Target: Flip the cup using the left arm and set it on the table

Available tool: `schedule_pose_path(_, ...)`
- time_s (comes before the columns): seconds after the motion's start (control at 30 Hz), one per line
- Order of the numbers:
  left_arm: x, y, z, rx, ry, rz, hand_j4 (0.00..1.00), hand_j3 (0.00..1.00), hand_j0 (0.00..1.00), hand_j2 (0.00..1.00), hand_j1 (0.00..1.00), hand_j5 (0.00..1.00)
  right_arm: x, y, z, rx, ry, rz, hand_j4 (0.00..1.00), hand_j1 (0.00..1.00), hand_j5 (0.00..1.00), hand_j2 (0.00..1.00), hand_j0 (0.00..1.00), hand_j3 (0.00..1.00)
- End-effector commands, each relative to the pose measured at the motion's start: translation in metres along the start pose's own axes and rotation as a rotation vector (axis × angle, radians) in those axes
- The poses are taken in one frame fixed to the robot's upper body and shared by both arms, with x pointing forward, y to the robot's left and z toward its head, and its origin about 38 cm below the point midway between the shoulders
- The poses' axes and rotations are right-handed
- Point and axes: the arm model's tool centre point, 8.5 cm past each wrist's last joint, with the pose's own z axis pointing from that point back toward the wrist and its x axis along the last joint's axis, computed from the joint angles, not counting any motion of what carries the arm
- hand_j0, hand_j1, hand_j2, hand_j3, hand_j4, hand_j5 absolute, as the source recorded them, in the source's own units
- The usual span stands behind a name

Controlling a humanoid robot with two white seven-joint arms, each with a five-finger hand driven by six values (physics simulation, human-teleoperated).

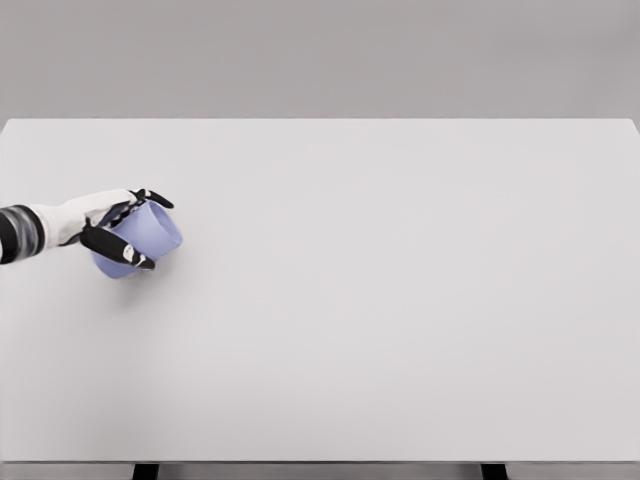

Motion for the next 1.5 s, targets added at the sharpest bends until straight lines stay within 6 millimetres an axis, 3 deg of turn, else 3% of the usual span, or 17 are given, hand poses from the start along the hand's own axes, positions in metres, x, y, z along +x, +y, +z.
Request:
schedule_pose_path(0.0, 0.004, 0.009, 0.003, 0.004, -0.081, 0.045, 0.67, 0.67, 0.67, 0.67, 0.67, 0.67, 0.000, 0.000, 0.000, 0.000, 0.000, 0.000, 1.00, 1.00, 1.00, 1.00, 1.00, 1.00)
schedule_pose_path(0.17, 0.008, 0.013, 0.001, -0.075, -0.263, 0.087, 0.69, 0.69, 0.69, 0.69, 0.69, 0.69, -0.001, 0.000, 0.000, 0.000, 0.001, 0.000, 1.00, 1.00, 1.00, 1.00, 1.00, 1.00)
schedule_pose_path(0.4, -0.010, -0.003, -0.031, -0.210, -0.498, 0.109, 0.71, 0.71, 0.71, 0.71, 0.71, 0.71, 0.000, 0.000, 0.000, 0.000, 0.000, 0.000, 1.00, 1.00, 1.00, 1.00, 1.00, 1.00)
schedule_pose_path(0.6, -0.021, 0.009, -0.040, -0.123, -0.635, 0.210, 0.72, 0.72, 0.72, 0.72, 0.72, 0.72, 0.000, 0.000, 0.000, 0.000, 0.000, 0.000, 1.00, 1.00, 1.00, 1.00, 1.00, 1.00)
schedule_pose_path(0.73, -0.006, 0.021, -0.048, -0.059, -0.724, 0.261, 0.72, 0.72, 0.72, 0.72, 0.72, 0.72, 0.000, 0.000, 0.000, 0.000, 0.000, 0.000, 1.00, 1.00, 1.00, 1.00, 1.00, 1.00)
schedule_pose_path(1.13, 0.013, -0.021, -0.111, 0.035, -0.930, 0.345, 0.75, 0.75, 0.75, 0.75, 0.75, 0.75, 0.000, 0.000, 0.000, 0.000, 0.000, 0.000, 1.00, 1.00, 1.00, 1.00, 1.00, 1.00)
schedule_pose_path(1.4, 0.013, -0.050, -0.143, 0.022, -0.898, 0.432, 0.79, 0.79, 0.79, 0.79, 0.79, 0.79, 0.000, 0.000, 0.000, 0.000, 0.000, 0.000, 1.00, 1.00, 1.00, 1.00, 1.00, 1.00)
schedule_pose_path(1.47, 0.005, -0.059, -0.147, 0.016, -0.873, 0.449, 0.79, 0.79, 0.79, 0.79, 0.79, 0.79, 0.000, 0.000, 0.000, 0.000, 0.001, 0.000, 1.00, 1.00, 1.00, 1.00, 1.00, 1.00)
